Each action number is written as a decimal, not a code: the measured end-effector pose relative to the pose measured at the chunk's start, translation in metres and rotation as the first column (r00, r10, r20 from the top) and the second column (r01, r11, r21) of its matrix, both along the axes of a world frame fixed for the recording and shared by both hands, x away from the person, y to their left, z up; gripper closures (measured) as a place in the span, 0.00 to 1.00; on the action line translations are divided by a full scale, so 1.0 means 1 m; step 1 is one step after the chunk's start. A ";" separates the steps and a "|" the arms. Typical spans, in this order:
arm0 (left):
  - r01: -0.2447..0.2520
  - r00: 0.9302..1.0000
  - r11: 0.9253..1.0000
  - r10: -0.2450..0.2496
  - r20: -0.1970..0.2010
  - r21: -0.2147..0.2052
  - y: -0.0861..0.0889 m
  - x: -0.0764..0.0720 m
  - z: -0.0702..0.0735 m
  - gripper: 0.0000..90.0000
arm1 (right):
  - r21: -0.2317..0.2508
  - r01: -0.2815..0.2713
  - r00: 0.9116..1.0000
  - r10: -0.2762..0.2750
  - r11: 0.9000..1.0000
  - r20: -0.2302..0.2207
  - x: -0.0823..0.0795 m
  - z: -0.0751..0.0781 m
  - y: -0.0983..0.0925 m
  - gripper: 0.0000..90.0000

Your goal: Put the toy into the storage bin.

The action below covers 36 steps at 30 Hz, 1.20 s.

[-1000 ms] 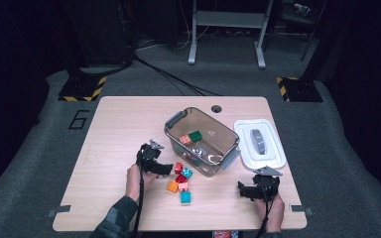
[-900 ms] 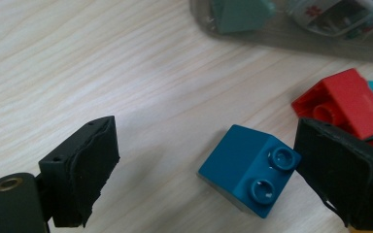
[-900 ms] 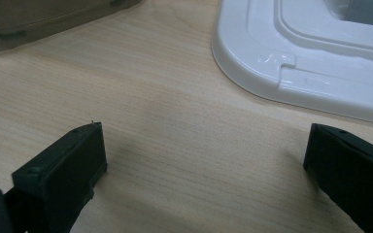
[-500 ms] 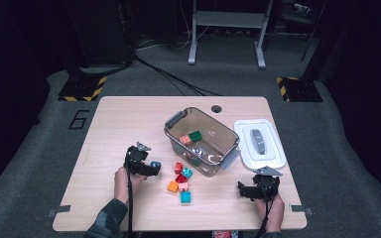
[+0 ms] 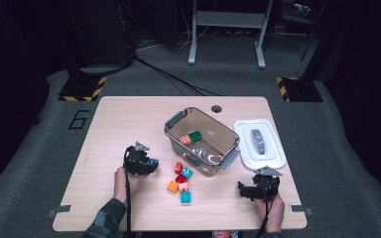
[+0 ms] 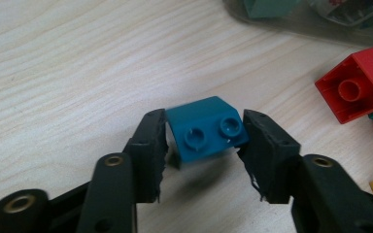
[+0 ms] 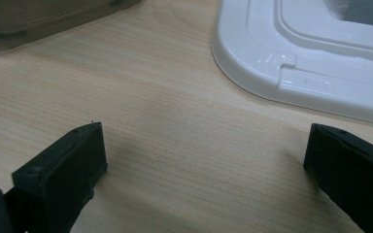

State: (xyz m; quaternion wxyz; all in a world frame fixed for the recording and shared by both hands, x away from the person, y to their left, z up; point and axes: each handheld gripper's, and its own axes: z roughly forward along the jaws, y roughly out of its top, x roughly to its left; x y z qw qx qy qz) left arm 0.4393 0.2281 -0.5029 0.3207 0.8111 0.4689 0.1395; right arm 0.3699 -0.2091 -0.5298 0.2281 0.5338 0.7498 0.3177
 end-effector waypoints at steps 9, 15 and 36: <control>-0.001 1.000 1.000 0.002 0.020 -0.016 0.002 -0.001 0.001 0.65 | 0.000 0.000 1.000 0.000 1.000 0.000 0.000 0.000 0.000 0.01; 0.019 0.999 1.000 -0.019 0.026 0.000 0.002 -0.001 0.004 0.65 | -0.001 -0.001 1.000 0.001 1.000 0.000 0.000 0.000 0.000 0.01; 0.030 0.997 0.998 -0.027 0.071 -0.046 0.011 0.003 0.038 0.65 | 0.000 0.000 1.000 0.000 1.000 0.000 0.000 0.000 0.000 0.01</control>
